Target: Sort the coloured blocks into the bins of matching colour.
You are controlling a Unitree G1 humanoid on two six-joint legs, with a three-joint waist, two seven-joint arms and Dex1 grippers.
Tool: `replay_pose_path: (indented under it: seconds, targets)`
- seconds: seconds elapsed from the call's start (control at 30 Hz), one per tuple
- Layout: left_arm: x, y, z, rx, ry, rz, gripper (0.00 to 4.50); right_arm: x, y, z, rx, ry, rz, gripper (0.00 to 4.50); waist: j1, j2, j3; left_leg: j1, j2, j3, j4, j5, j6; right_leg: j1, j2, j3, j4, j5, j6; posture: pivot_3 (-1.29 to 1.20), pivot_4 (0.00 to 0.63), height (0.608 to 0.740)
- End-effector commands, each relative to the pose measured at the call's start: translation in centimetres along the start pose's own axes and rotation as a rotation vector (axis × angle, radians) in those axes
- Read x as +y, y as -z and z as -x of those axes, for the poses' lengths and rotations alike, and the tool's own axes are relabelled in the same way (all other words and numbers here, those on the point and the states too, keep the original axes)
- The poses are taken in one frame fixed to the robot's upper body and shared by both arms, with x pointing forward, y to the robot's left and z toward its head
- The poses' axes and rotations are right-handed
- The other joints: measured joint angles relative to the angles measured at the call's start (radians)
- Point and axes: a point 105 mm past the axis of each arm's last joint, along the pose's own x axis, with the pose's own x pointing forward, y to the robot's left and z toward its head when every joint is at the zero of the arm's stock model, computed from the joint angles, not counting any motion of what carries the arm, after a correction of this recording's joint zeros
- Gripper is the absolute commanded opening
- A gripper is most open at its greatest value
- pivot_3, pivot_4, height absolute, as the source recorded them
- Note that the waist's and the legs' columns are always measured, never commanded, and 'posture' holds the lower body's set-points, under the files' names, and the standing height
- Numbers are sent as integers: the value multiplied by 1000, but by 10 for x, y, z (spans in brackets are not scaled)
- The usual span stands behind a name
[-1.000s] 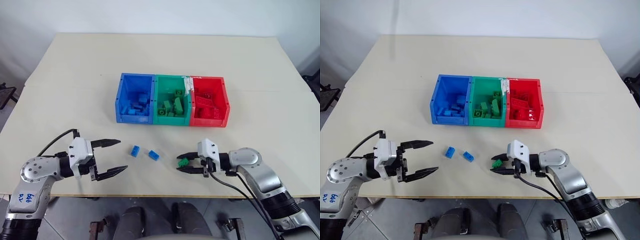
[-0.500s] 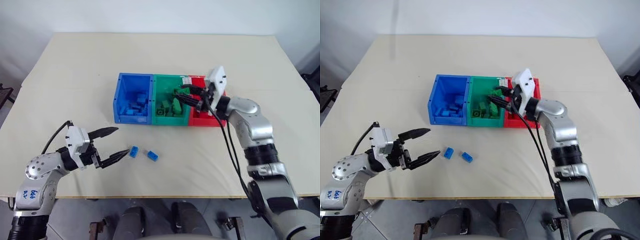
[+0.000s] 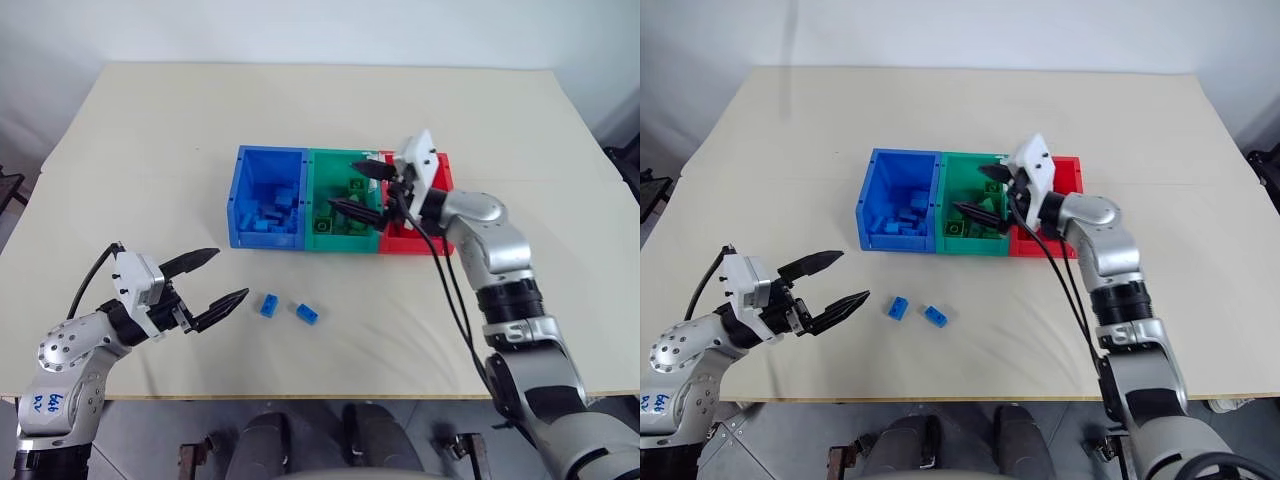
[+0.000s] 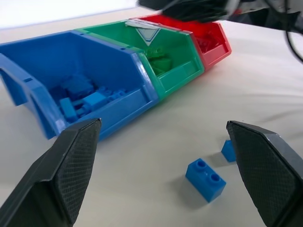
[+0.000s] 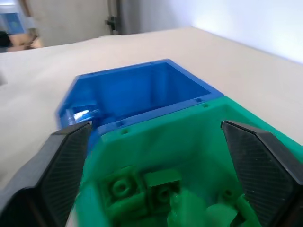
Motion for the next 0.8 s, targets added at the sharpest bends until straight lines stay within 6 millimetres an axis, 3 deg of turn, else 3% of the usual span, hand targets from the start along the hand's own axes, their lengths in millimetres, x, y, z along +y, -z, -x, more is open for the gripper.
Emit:
replay_pose_path:
  seconds: [0.03, 0.13, 0.27, 0.37, 0.6, 0.63, 0.73, 0.8]
  targets:
    - [6, -6, 9, 26, 40, -60, 4500, 18, -6, 46, -17, -88, 101, 4454, 13, 0, 0, 0, 0, 0, 0, 0, 0, 0, 0, 0, -1, 0, 0, 0, 150, 740]
    - [21, 5, 20, 104, 45, -64, 4500, 37, 7, 83, 32, -140, 197, 4454, 12, 0, 0, 0, -1, 1, -1, -1, 1, 1, -1, -1, -4, 0, 0, 0, 150, 740]
    - [44, 13, 36, 173, 33, -103, 4500, 53, 11, 122, 11, -76, 133, 4454, 7, 0, 0, 1, 0, 4, -2, -1, 1, 1, 0, -2, -7, 0, 0, 0, 150, 740]
    - [48, 14, 42, 191, 68, -126, 4500, 67, 19, 153, 24, -50, 117, 4454, 12, 0, 0, 3, 1, 3, -2, -1, 1, 2, -1, -3, -7, 0, 0, 0, 150, 740]
    - [31, 17, 38, 245, 250, -98, 4500, 91, 34, 188, 109, -40, 55, 4454, 10, 0, 0, 10, 1, 2, -3, -4, 6, 11, -2, -4, -11, 0, 0, 0, 150, 740]
    - [21, 19, 36, 305, 319, 6, 4500, 93, 35, 190, 116, -42, 48, 4454, 10, 0, 0, 10, 1, 2, -3, -4, 6, 11, -3, -4, -11, 0, 0, 0, 150, 740]
    - [-2, 12, 15, 323, 475, 13, 4500, 93, 34, 192, 120, -25, 42, 4454, 11, 1, 1, 10, 1, 1, -2, -4, 6, 12, -3, -5, -11, 0, 0, 0, 150, 740]
    - [-12, 7, -10, 279, 536, -60, 4500, 94, 33, 191, 121, -26, 39, 4454, 15, 2, 1, 11, 0, 1, -2, -4, 6, 14, -4, -5, -13, 0, 0, 0, 150, 740]
